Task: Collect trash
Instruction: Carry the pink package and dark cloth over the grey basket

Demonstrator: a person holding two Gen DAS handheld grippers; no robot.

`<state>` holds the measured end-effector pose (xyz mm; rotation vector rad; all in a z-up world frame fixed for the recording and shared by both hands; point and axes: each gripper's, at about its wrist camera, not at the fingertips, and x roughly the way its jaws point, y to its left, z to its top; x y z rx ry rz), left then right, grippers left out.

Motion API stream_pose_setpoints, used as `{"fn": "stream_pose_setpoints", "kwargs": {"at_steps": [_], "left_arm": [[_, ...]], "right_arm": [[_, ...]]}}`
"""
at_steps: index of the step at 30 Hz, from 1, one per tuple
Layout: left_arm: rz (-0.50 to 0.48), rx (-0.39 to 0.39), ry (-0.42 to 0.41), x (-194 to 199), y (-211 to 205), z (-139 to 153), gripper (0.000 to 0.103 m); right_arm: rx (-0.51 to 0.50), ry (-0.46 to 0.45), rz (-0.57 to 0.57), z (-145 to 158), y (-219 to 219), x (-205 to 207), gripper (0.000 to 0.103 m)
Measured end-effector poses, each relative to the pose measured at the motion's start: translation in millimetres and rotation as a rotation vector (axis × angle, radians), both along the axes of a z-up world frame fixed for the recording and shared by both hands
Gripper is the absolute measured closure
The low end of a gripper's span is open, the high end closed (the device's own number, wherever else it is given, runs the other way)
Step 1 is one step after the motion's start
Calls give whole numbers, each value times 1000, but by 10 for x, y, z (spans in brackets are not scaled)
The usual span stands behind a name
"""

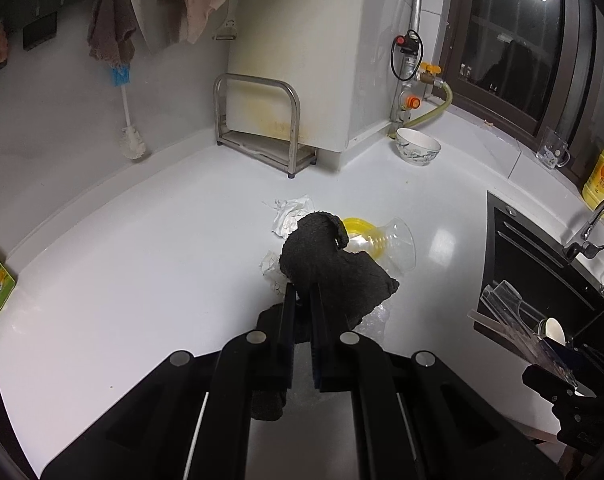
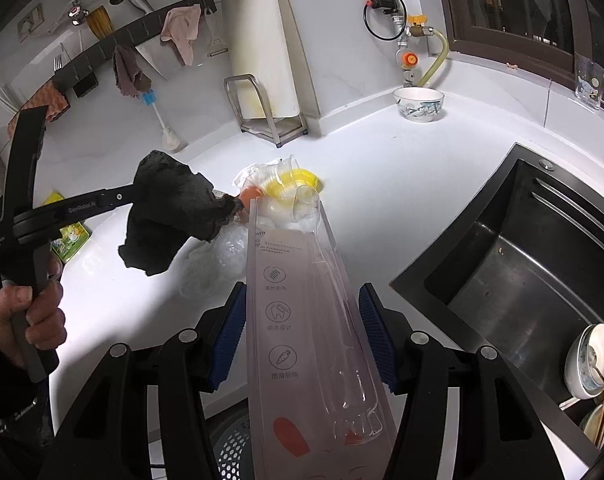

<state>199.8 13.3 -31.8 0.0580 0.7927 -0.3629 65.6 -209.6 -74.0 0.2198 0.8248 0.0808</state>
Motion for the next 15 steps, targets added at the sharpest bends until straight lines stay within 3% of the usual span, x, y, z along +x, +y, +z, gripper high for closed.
{"fn": "stream_pose_setpoints", "kwargs": {"at_steps": [15], "left_arm": [[14,5,-13,-361,44,172,96]], "right_arm": [[0,-2,25,32,21,-152,48]]}}
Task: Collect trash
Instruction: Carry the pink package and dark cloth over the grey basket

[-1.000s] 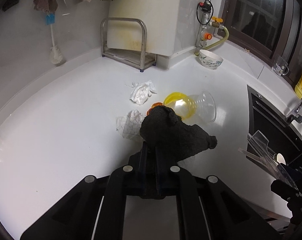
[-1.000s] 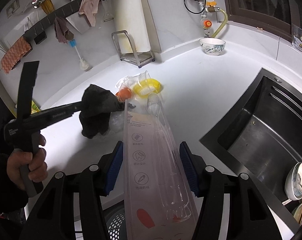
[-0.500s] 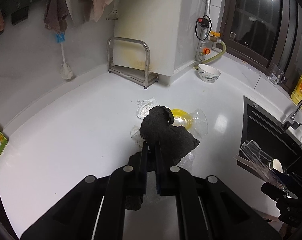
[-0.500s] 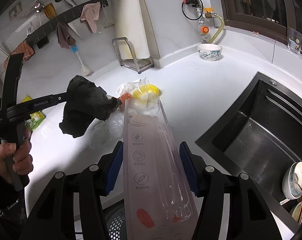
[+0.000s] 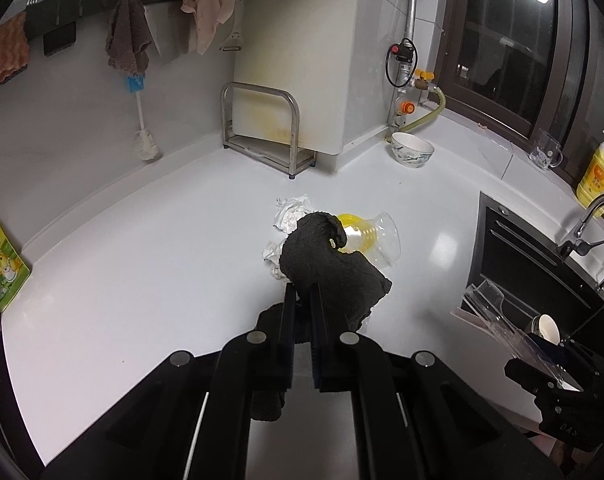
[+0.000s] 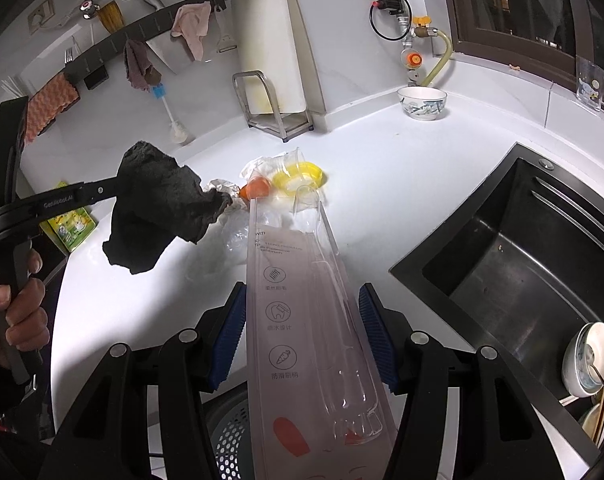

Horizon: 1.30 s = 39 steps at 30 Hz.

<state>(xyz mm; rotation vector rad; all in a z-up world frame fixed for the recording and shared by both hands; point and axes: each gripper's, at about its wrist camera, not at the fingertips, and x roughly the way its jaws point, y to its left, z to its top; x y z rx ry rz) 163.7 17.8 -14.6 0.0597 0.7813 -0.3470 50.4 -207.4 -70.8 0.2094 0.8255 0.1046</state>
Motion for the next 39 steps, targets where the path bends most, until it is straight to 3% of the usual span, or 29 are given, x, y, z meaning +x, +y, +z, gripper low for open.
{"fn": "stream_pose_setpoints", "kwargs": {"at_steps": [24,39], "left_arm": [[48,10,8,-1150,-193,81,96],[38,26,78,-1925,-520,-192,96]], "right_arm": [[27,4,107,61,-162,-645,48],[50,54,155,-116,-318,-1244,48]]}}
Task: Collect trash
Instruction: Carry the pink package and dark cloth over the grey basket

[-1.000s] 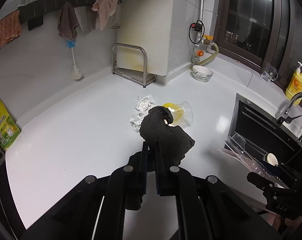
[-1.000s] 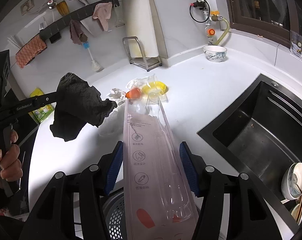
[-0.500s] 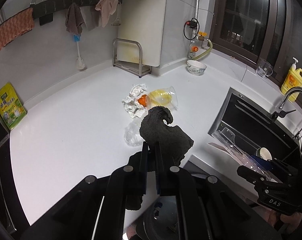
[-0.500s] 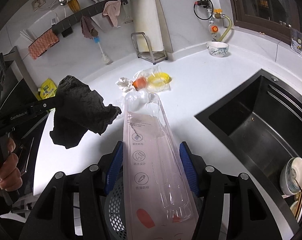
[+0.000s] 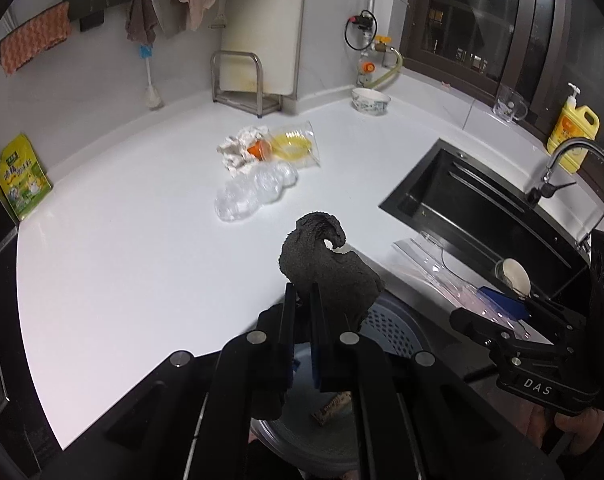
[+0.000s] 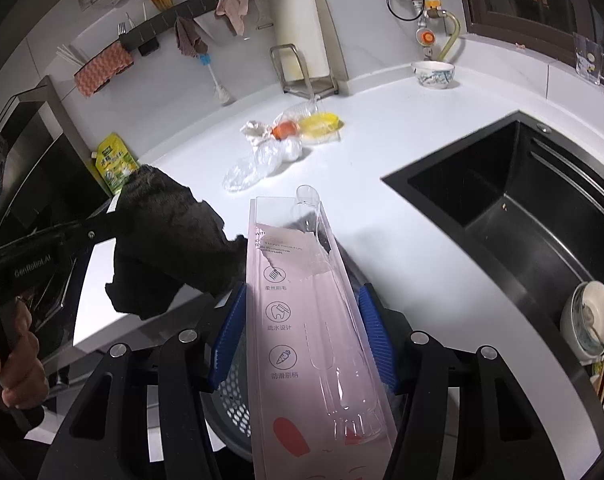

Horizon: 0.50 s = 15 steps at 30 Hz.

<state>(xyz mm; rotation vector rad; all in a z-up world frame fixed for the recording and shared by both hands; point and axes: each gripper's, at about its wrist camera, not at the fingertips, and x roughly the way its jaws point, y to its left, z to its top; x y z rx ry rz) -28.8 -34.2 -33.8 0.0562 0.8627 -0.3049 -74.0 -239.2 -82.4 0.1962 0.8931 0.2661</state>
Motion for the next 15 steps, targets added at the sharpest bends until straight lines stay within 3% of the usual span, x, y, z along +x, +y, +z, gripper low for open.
{"fn": "stream_pose_setpoints", "kwargs": {"at_steps": [15], "left_arm": [[-25,64,91,-232,-256,-589,96]], "right_arm": [[-8,81,-14,-434,-11,-231,48]]}}
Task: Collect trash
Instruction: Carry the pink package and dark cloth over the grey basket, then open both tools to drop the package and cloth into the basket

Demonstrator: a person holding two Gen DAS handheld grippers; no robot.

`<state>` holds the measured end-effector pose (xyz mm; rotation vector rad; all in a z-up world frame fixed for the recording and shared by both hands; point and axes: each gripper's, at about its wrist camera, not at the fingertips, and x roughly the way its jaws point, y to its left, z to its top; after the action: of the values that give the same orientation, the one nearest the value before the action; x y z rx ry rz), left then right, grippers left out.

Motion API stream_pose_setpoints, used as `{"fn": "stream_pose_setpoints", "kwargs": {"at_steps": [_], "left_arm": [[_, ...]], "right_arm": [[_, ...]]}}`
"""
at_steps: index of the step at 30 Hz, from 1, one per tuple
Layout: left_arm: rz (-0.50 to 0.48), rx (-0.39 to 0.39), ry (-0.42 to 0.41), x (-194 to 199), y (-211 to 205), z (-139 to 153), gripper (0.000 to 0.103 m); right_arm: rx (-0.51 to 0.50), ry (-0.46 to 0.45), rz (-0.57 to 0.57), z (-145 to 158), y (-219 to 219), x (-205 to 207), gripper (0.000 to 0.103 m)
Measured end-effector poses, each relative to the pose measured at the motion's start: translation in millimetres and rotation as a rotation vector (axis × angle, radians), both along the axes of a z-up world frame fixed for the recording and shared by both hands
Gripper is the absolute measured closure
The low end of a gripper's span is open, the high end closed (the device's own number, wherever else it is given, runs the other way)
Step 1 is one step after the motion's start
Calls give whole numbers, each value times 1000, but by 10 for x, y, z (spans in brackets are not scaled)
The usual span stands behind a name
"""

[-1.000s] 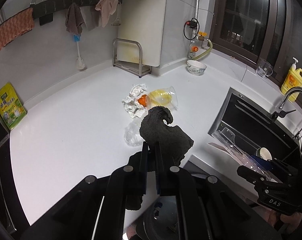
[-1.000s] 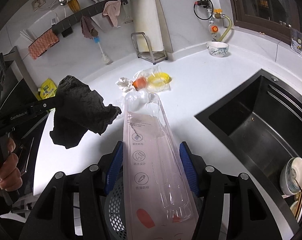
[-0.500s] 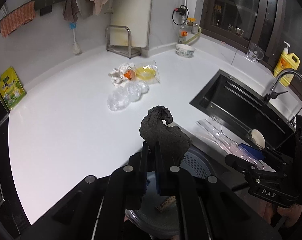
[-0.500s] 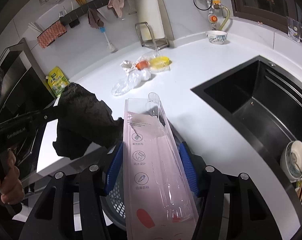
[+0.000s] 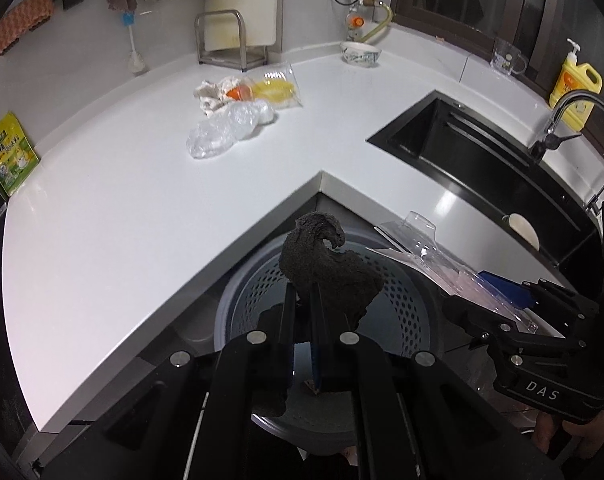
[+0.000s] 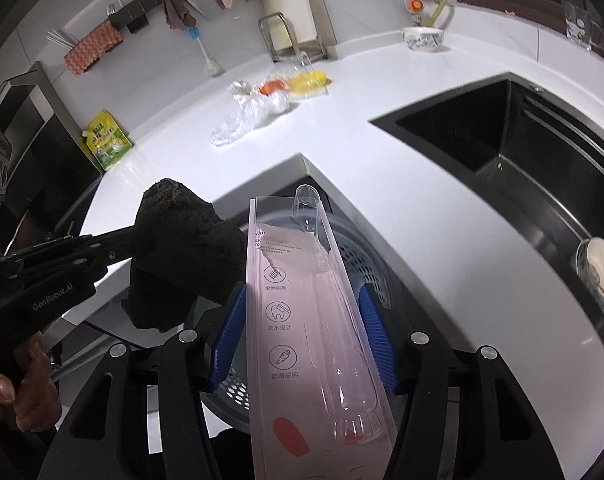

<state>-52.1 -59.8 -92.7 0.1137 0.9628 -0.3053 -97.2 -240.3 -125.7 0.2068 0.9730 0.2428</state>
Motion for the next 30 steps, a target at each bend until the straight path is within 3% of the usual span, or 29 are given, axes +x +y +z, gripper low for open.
{"fn": "stream_pose_setpoints", "kwargs": {"at_steps": [16,25,30], "left_arm": [[-3,88,130,160,-44,-777,96],[35,95,169,249,47,-935,96],[60,96,168,267,118,-928,89]], "right_arm": [[-60,148,-3,-652,162,124,48],[-76,220,-22,-891,218,273,48],[-85,227,-21,-915,249,318,47]]}}
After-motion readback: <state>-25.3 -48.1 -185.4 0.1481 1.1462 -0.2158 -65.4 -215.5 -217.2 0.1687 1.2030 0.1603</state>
